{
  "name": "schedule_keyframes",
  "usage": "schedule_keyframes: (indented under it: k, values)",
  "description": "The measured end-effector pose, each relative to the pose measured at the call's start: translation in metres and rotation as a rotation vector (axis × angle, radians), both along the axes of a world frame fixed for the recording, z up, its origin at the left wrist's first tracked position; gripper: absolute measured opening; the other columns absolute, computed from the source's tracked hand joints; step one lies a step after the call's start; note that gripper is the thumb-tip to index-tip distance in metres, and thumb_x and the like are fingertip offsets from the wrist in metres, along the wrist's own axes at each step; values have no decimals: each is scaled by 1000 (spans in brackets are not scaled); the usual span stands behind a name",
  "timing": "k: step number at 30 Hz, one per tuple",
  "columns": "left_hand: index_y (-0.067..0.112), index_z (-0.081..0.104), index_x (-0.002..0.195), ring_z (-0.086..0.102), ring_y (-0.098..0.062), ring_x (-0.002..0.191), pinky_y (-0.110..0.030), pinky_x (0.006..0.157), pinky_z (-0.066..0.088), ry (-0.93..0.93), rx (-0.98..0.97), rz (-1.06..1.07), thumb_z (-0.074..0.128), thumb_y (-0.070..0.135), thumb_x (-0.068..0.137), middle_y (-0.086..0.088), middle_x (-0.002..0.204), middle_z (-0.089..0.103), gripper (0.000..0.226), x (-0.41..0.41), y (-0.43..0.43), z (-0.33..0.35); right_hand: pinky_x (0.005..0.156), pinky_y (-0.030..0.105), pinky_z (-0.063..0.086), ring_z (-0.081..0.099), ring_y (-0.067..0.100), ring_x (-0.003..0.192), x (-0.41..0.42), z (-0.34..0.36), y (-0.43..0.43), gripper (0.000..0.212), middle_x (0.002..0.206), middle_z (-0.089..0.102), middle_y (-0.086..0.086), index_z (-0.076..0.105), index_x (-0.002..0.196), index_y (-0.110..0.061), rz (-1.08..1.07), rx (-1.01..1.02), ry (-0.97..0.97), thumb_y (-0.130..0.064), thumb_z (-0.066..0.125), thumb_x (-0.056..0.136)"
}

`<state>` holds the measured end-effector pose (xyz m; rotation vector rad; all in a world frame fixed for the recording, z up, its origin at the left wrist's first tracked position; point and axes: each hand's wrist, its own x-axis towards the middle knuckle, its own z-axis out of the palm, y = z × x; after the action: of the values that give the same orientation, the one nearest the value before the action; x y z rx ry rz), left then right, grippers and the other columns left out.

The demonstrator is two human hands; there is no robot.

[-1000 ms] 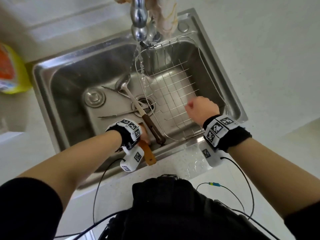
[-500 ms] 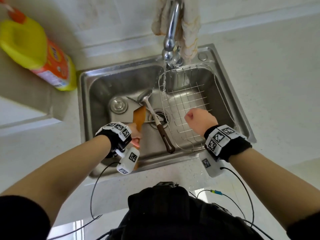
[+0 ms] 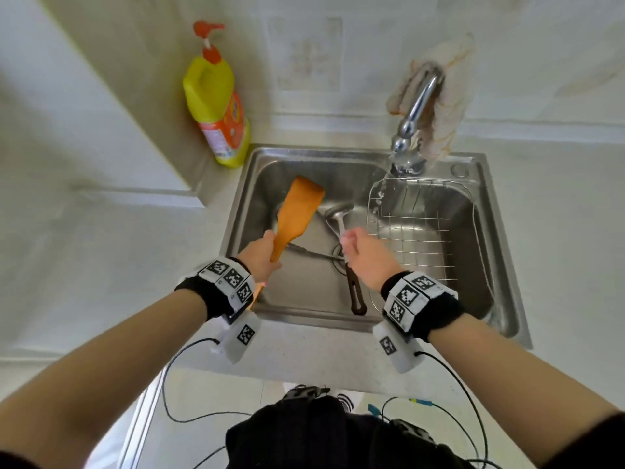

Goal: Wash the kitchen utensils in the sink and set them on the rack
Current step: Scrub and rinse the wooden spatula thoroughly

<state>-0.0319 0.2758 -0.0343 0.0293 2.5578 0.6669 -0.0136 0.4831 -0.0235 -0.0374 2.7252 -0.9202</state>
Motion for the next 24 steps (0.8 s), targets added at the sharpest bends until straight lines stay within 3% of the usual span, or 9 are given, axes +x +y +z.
schedule_keyframes:
  k: [2,5,9,13,16,18,20,22,24]
  values:
    - [4,34,106,62,-38,85,-46,73,55,36,-39,-72,54,8,91,-22,100,56,25,3,2,2,94,42,47,61,27,106,0,-2,-7,46,120,60,12,32,137,-9,-63,-187,-6,-35,38,99]
    - [0,36,118,59,-37,101,-37,76,47,34,-104,-194,53,7,91,-23,113,56,32,10,6,2,94,37,47,58,17,103,1,0,-11,52,117,55,1,25,139,-7,-125,-358,41,-27,48,97]
    - [1,37,123,55,-33,108,-33,82,39,48,-178,-277,50,7,92,-20,119,54,34,16,4,-7,88,35,52,63,26,100,8,-6,-16,42,111,56,6,31,135,-5,-204,-566,-6,-7,47,96]
    - [11,37,129,43,-30,118,-37,95,35,281,-481,-356,47,11,92,-10,126,51,38,17,12,-11,87,38,54,63,29,96,3,-13,-6,40,112,57,15,37,128,-2,-364,-671,-58,5,49,91]
    - [16,34,133,42,-28,118,-40,97,32,356,-477,-322,44,3,91,-7,128,48,44,19,16,-13,77,32,56,62,25,81,8,-22,1,35,101,55,10,39,120,-4,-449,-794,-182,10,48,89]
    - [17,27,140,44,-28,119,-41,99,32,400,-413,-337,44,-4,88,-7,130,46,59,17,21,-9,84,35,51,60,22,85,12,-27,8,35,99,57,6,43,120,-3,-498,-660,-103,6,52,88]
    - [18,20,145,44,-27,120,-39,99,32,460,-419,-397,47,-8,85,-8,130,44,71,16,27,-4,100,31,39,48,16,108,16,-29,16,51,116,49,3,38,133,-5,-435,-351,79,5,53,86]
    - [18,15,146,43,-27,120,-37,98,32,492,-429,-436,46,-7,86,-9,130,43,72,16,31,0,117,31,14,21,21,138,26,-29,8,72,147,26,9,14,147,-3,-145,41,225,5,51,86]
    - [19,17,146,46,-27,115,-36,95,33,507,-403,-432,43,0,92,-9,126,45,63,16,33,3,118,35,-4,-7,26,145,35,-32,-7,83,157,-8,11,-7,148,-3,177,359,361,-1,49,86]
